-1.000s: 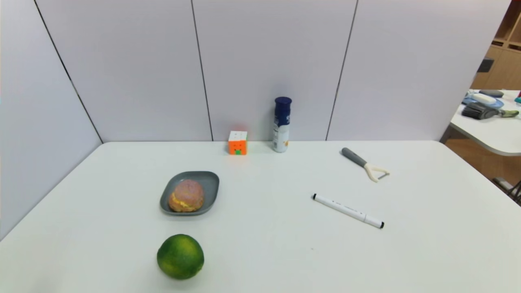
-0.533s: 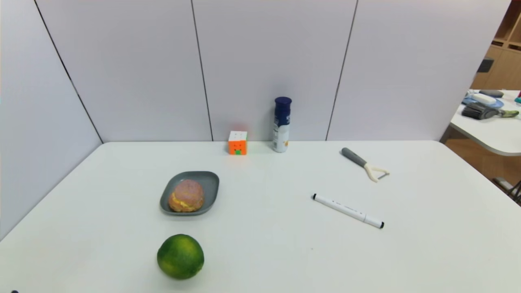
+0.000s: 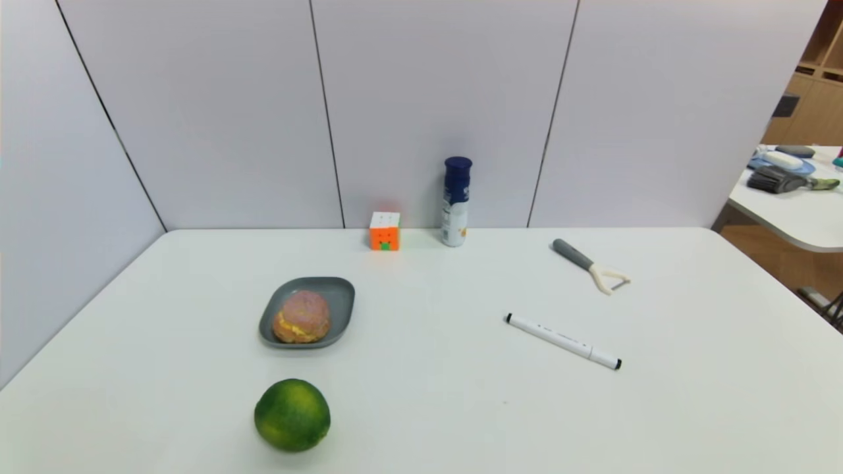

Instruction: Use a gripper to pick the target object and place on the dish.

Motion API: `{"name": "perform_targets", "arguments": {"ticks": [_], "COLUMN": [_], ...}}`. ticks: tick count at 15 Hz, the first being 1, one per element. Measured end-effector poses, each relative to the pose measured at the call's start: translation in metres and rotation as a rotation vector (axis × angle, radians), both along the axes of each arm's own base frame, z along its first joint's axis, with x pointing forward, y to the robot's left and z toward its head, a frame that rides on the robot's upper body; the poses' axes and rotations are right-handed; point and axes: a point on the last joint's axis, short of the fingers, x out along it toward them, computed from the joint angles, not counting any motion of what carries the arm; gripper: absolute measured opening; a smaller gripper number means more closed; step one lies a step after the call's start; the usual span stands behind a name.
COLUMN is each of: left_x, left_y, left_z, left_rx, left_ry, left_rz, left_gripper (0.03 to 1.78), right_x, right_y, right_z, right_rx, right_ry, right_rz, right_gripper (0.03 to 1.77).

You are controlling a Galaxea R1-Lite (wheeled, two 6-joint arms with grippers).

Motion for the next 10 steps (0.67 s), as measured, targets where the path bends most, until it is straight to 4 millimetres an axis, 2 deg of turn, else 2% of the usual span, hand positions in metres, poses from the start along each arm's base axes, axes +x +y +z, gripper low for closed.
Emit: {"name": "perform_targets", "arguments": {"ticks": [5, 10], "left_x": [0.0, 0.0], "left_y": [0.0002, 0.0016], "left_z": [-0.0008, -0.001], "left_rx": [-0.067, -0.226], "left_ry": [0.012, 0.016], "left_rz": [0.005, 0.071], "left_gripper": [1.69, 1.69], "right_x": [0.0, 0.0], "right_y": [0.0, 0.0], "right_z": [0.0, 0.0], "right_rx": [0.0, 0.0], "right_ry": [0.0, 0.0], "right_rz": [0.0, 0.0], "right_gripper": [1.71, 1.71]}}
